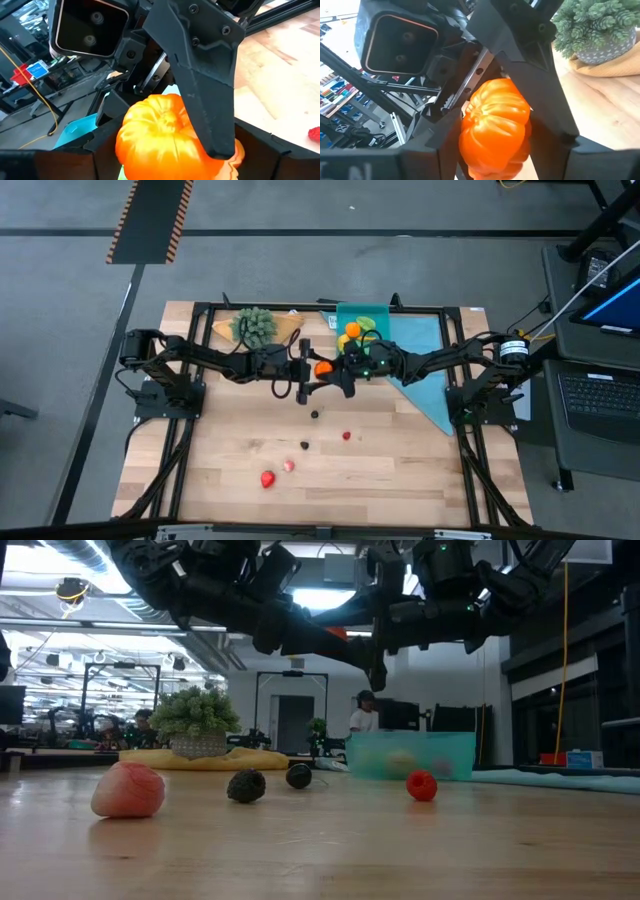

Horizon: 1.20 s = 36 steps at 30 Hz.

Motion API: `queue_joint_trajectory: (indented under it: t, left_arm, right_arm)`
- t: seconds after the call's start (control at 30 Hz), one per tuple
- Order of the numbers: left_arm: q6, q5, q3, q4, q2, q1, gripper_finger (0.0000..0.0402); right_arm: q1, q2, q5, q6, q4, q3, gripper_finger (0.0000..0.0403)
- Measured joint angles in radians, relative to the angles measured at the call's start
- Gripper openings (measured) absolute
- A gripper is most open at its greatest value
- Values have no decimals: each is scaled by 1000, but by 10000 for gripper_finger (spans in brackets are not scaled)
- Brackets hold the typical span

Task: Pick and placing Produce into tupperware
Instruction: Put the orange tangerine into the blue bin

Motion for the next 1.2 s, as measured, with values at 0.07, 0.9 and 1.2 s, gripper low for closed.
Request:
queue_joint_trajectory:
  t: [0.07, 0.9, 1.2]
  left_arm:
    - [1, 1, 0, 0, 0, -1, 292]
    - [-23, -19, -3, -268, -174, -3, 299]
    - [-15, -46, -2, -327, -201, -3, 298]
  right_arm:
    - [1, 0, -1, -1, -1, 0, 194]
    - [-1, -4, -29, -7, 15, 1, 173]
    - [-27, -3, -61, -3, 9, -1, 173]
